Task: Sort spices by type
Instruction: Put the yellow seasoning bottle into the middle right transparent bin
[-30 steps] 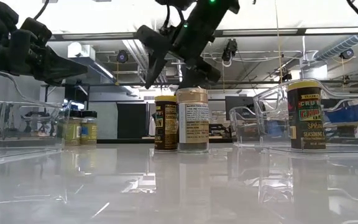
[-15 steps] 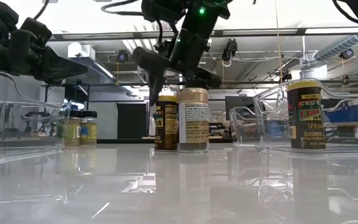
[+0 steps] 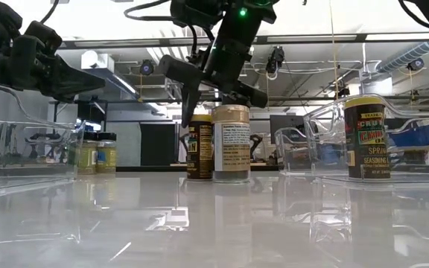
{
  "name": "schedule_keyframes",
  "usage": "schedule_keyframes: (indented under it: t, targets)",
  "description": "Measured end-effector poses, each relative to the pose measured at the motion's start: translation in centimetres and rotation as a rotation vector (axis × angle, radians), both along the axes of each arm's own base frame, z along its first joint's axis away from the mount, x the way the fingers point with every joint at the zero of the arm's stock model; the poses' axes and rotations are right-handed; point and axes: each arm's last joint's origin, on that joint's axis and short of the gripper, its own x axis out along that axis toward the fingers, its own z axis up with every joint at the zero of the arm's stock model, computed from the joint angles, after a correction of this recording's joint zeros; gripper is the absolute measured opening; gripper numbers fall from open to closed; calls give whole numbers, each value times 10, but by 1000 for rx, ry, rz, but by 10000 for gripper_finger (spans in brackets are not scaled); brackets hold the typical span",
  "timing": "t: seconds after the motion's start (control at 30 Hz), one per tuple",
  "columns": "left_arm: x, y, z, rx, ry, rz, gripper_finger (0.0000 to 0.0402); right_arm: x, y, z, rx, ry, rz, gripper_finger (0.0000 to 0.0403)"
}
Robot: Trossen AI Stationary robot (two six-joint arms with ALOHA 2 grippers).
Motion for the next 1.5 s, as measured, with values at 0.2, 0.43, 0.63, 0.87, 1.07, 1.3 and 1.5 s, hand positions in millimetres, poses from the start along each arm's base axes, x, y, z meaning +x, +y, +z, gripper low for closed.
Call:
schedule_keyframes:
  t: [0.2, 0.43, 0.63, 0.87, 1.07, 1.3, 1.5]
  targets:
    - [0, 0, 0, 0, 0, 0, 1, 0, -2, 0, -4, 3, 3, 251]
    - [0, 0, 0, 0, 0, 0, 1, 0, -3, 0, -17, 13, 26, 229]
    - [0, 0, 0, 0, 0, 0, 1, 3, -2, 6, -49, 36, 149, 244]
    - [0, 0, 0, 0, 0, 0, 1, 13, 3, 36, -194, 35, 446, 227]
    - [0, 0, 0, 0, 0, 0, 1, 5, 31, 71, -320, 18, 719, 239]
    - [0, 0, 0, 0, 0, 0, 1, -47, 70, 110, -351, -16, 931, 227]
    - [0, 0, 0, 0, 2, 0, 1, -119, 86, 134, -352, -50, 945, 236]
